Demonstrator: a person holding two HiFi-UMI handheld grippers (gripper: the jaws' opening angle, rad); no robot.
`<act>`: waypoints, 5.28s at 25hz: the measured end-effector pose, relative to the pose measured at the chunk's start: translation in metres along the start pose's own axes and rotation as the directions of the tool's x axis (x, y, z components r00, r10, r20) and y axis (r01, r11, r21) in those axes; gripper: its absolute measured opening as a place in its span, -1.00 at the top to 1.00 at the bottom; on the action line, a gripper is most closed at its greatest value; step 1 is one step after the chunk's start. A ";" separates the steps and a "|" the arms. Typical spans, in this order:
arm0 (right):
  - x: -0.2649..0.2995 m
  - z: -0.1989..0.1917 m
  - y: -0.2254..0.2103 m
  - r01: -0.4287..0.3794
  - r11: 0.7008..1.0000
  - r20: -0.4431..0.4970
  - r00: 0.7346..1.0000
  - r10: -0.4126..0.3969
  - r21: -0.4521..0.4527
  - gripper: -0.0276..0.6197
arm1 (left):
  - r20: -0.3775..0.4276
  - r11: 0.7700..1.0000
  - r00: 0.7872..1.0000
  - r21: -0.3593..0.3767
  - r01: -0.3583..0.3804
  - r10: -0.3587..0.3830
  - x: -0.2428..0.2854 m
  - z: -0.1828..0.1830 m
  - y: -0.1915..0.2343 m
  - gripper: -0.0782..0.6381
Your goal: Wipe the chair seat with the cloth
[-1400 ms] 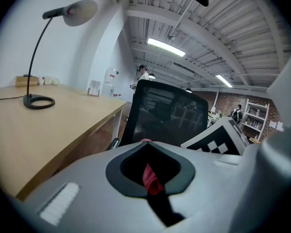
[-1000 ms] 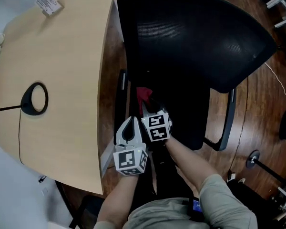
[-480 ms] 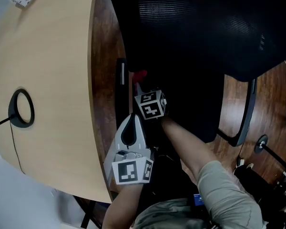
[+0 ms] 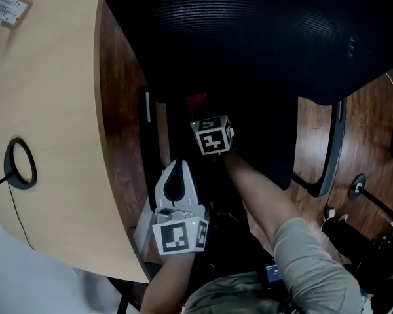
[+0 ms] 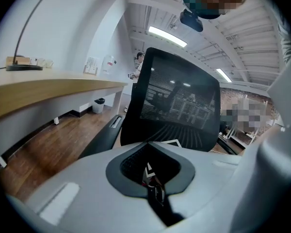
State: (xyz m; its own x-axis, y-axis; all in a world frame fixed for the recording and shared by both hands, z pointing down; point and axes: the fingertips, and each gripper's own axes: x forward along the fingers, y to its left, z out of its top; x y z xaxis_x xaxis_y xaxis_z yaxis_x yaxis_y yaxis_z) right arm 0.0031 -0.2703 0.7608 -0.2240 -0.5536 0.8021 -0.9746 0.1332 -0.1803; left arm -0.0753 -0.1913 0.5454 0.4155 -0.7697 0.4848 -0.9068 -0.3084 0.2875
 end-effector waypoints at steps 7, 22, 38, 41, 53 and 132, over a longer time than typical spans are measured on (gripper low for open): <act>-0.035 -0.017 -0.097 0.137 0.989 -0.011 0.991 -0.137 0.061 0.72 | -0.027 0.995 0.995 0.029 0.092 -0.092 0.019 -0.010 -0.052 0.77; -0.137 -0.091 -0.297 0.455 0.851 -0.101 0.890 -0.445 0.261 0.73 | -0.070 0.972 0.974 0.078 0.222 -0.216 0.033 -0.030 -0.135 0.77; -0.143 -0.067 -0.257 0.392 0.893 -0.020 0.917 -0.397 0.220 0.73 | -0.073 0.979 0.980 0.066 0.192 -0.188 0.016 -0.041 -0.128 0.77; -0.134 -0.043 -0.204 0.316 0.932 0.043 0.944 -0.328 0.177 0.73 | -0.073 0.985 0.985 0.062 0.161 -0.157 0.004 -0.041 -0.106 0.77; -0.079 -0.014 0.038 -0.048 0.996 0.100 0.993 0.056 -0.080 0.73 | 0.008 1.000 1.000 0.006 0.002 -0.003 -0.074 -0.018 -0.017 0.77; -0.138 -0.114 0.056 -0.036 0.999 0.053 0.998 0.035 0.006 0.73 | -0.032 0.993 0.999 0.115 -0.004 0.008 -0.130 -0.073 -0.021 0.77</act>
State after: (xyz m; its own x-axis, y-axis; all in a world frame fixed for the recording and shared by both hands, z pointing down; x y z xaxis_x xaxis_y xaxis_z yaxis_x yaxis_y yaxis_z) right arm -0.0195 -0.0924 0.7050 -0.2584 -0.5914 0.7638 -0.9659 0.1476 -0.2125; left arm -0.1052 -0.0435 0.5365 0.4102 -0.7538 0.5134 -0.9108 -0.3675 0.1880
